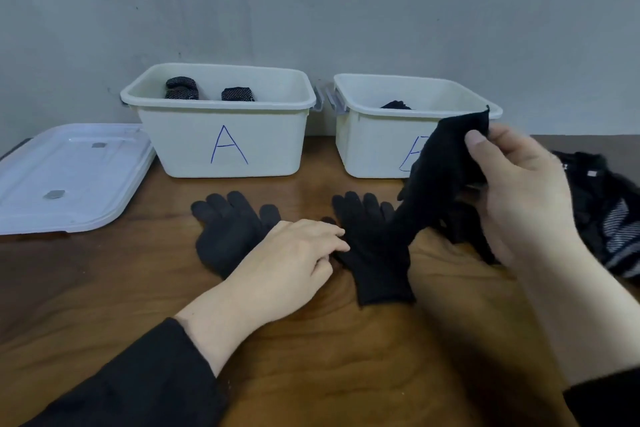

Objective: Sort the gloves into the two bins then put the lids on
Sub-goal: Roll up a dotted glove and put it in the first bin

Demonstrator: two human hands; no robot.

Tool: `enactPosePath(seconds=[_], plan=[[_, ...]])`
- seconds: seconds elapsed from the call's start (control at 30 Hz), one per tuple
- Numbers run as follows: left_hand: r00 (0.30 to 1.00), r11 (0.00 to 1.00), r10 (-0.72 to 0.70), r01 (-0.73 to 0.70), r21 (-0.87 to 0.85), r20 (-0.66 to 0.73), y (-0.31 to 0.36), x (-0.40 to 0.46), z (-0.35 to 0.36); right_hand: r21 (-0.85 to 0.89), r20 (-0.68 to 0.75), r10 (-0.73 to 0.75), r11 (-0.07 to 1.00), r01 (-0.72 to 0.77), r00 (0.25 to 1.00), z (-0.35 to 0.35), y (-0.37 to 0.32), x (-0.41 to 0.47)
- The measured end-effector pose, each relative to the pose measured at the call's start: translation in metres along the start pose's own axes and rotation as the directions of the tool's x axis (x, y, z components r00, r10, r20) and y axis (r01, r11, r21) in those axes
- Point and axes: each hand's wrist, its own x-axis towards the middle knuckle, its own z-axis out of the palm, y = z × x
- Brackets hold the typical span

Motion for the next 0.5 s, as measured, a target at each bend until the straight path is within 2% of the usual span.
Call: enactPosePath(seconds=[0.1,0.2,0.37,0.43,0.5], plan=[[0.997,0.997,-0.037,0.033,0.074,0.061,0.000,0.002,0.005,-0.113,0.201,0.028,0.994,-0.006,0.979,-0.006,-0.028,0.022],[0.995,0.989,-0.101,0.101,0.113,-0.004,-0.003,0.002,0.006,-0.357,0.345,0.114,0.934,0.019,0.932,-0.009,-0.047,0.043],[0.980,0.978,-0.182,0.189,0.092,-0.078,-0.006,0.002,0.002,-0.603,0.450,0.223,0.790,0.110,0.865,0.005,-0.060,0.068],[0.974,0.979,-0.189,0.197,0.054,-0.124,-0.005,0.003,-0.002,-0.645,0.453,0.173,0.741,0.187,0.875,0.015,-0.062,0.074],[0.961,0.978,-0.204,0.209,0.007,-0.187,-0.004,0.002,-0.006,-0.671,0.438,0.025,0.675,0.308,0.899,0.023,-0.061,0.078]])
